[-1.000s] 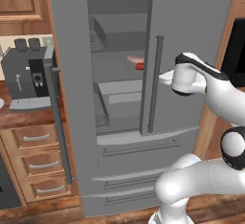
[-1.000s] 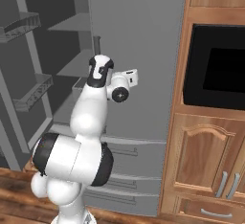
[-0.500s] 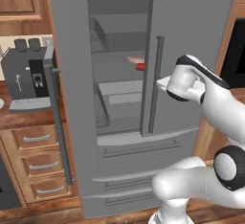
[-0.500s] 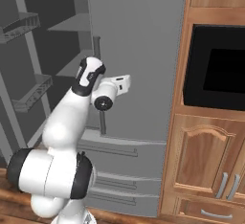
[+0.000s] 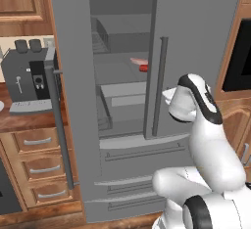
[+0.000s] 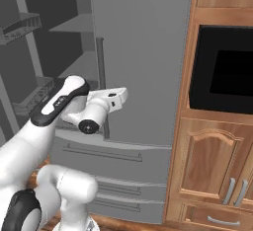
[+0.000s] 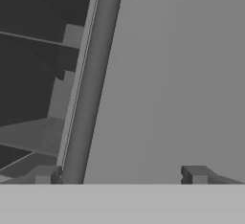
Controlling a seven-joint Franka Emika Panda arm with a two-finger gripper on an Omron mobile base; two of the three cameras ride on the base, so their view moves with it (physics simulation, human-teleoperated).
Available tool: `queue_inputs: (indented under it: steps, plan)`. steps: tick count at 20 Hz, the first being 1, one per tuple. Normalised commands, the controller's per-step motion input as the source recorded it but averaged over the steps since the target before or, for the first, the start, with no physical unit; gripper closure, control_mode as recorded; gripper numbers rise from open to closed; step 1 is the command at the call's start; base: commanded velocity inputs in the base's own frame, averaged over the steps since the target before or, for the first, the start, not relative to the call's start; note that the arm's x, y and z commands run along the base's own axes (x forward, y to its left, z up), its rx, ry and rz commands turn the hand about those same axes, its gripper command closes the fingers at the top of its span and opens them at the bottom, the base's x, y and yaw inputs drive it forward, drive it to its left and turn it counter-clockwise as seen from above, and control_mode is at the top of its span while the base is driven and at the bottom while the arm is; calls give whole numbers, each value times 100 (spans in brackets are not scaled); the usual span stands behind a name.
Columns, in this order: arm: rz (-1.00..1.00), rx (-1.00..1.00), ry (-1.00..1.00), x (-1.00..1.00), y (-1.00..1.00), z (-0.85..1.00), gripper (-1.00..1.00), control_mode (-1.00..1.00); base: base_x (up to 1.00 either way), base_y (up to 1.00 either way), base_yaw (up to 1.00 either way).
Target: Place the steak on the counter behind the older steak on the same shelf of the fridge to maintain FIFO order. Close the fridge door when finished.
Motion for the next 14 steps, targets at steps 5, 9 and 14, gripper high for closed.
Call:
queue_inputs:
  steps: [5, 9, 14]
  plan:
    - [0, 0, 0, -26, -42, 44, -100, -100, 0, 0, 0]
    - [-1, -4, -1, -25, 0, 14, -100, -100, 0, 0, 0]
    - [-3, -21, -9, -94, 0, 100, -100, -100, 0, 0, 0]
